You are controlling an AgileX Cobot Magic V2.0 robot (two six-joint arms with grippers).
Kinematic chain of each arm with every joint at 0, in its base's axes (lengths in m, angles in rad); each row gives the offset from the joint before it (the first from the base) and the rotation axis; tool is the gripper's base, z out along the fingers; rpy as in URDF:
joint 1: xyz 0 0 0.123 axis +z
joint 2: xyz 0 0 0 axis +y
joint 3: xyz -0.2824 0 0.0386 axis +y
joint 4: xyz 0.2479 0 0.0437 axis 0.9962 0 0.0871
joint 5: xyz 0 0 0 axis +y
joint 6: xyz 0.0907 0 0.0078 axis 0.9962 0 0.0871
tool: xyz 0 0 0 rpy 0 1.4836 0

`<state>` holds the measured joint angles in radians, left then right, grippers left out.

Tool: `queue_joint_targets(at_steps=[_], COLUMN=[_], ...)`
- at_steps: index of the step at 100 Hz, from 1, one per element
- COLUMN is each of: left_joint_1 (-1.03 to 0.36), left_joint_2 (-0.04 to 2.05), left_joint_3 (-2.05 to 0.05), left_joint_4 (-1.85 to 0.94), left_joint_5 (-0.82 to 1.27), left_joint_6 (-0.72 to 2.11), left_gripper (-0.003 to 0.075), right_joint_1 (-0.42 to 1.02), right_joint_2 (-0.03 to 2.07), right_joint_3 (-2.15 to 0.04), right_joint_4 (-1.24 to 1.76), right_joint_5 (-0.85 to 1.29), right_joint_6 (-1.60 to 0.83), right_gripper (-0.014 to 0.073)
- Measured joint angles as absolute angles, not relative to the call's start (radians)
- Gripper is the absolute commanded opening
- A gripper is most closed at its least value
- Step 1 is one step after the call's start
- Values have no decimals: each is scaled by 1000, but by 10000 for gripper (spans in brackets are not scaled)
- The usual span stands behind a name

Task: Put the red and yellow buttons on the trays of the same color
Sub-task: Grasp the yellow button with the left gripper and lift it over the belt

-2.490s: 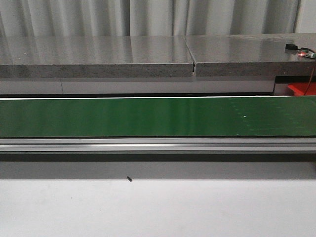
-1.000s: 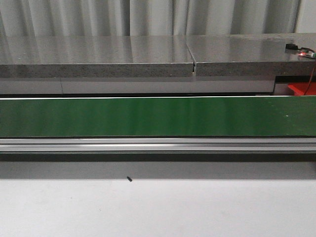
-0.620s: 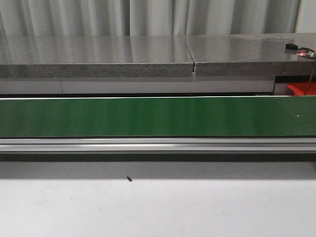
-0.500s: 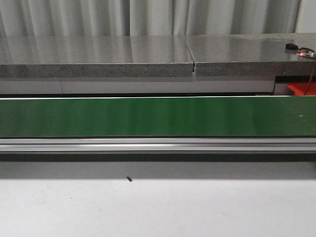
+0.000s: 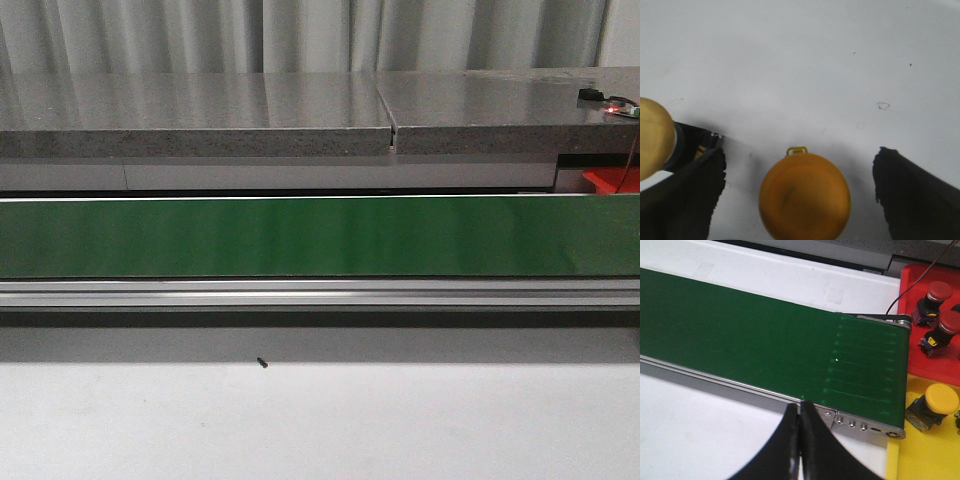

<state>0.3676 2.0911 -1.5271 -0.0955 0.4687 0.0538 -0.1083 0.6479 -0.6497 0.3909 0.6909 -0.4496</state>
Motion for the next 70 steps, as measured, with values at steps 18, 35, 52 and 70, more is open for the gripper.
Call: queue_joint_targets(at_steps=[18,35,52,70], left_joint_1=[368,366,366,366], left_joint_2=[2091,2091,2089,2055], left_joint_3=[-1527,-1527,-1527,-1527], left_joint_4=[-97,-97,-97,-97], left_joint_5=[469,473,488,559], left_joint_6=[54,54,54,54], left_gripper=[314,116,45,41], right_joint_1=[-108,-108,-108,-108], right_joint_2=[648,648,648,648], right_joint_3=[-650,-650,-650,-650], right_joint_4=[391,391,391,391], right_joint_5=[692,692,692,692], right_joint_6=[-450,-450,-450,-450], right_gripper=[-69,-69,-69,-69])
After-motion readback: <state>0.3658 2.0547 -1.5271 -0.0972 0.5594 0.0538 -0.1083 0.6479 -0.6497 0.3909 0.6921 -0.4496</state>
